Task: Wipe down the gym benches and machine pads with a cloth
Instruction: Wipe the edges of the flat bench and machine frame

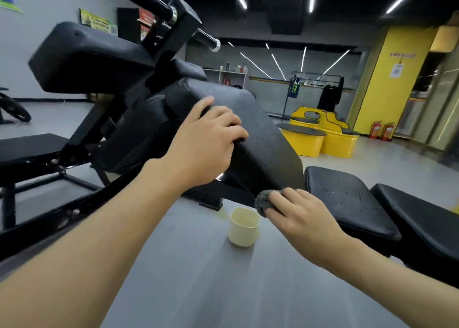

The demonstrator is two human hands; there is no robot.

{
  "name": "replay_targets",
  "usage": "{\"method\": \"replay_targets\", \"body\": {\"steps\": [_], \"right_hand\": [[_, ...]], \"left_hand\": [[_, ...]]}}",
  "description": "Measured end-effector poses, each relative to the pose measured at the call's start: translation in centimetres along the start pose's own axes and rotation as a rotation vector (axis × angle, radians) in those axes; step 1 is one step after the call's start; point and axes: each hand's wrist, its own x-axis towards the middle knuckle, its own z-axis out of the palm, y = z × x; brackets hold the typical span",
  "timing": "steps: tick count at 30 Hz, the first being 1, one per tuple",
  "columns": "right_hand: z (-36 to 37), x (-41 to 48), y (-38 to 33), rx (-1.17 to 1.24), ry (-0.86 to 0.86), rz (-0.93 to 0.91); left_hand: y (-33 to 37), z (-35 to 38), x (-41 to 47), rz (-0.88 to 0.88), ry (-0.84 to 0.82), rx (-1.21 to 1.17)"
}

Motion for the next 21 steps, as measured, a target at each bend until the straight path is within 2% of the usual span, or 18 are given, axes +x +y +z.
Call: {"method": "replay_targets", "body": {"steps": [3, 7, 9, 12, 14, 16, 21], "right_hand": [[-0.9, -0.1, 0.4, -0.025, -0.066, -0.069], [-1.0, 8.2, -0.5, -0.050, 0.054, 0.038], [-1.2, 10.6, -0.9, -0.036, 0.100, 0.080], [-0.7, 7.7, -0.4, -0.042, 0.022, -0.004], [-1.0, 4.7, 0.2, -0.047, -0.040, -0.063], [-1.5, 4.5, 0.6, -0.060, -0.077, -0.104], [-2.2, 13.8, 0.2, -0.077, 0.039, -0.044]], "left_hand": [[-0.4, 0.3, -0.2, 0.029, -0.004, -0.118], [-1.1, -0.5, -0.1, 0.022, 0.003, -0.283], [-1.5, -1.1, -0.3, 0.000, 0.051, -0.259], [-2.3, -2.0, -1.0, -0.163, 0.143, -0.103], [-2.8, -2.2, -1.2, -0.317, 0.166, -0.220], [-3.2, -2.3, -1.4, -0.392, 0.165, -0.387], [-3.9, -2.8, -1.7, -0.511, 0.216, -0.605]]}}
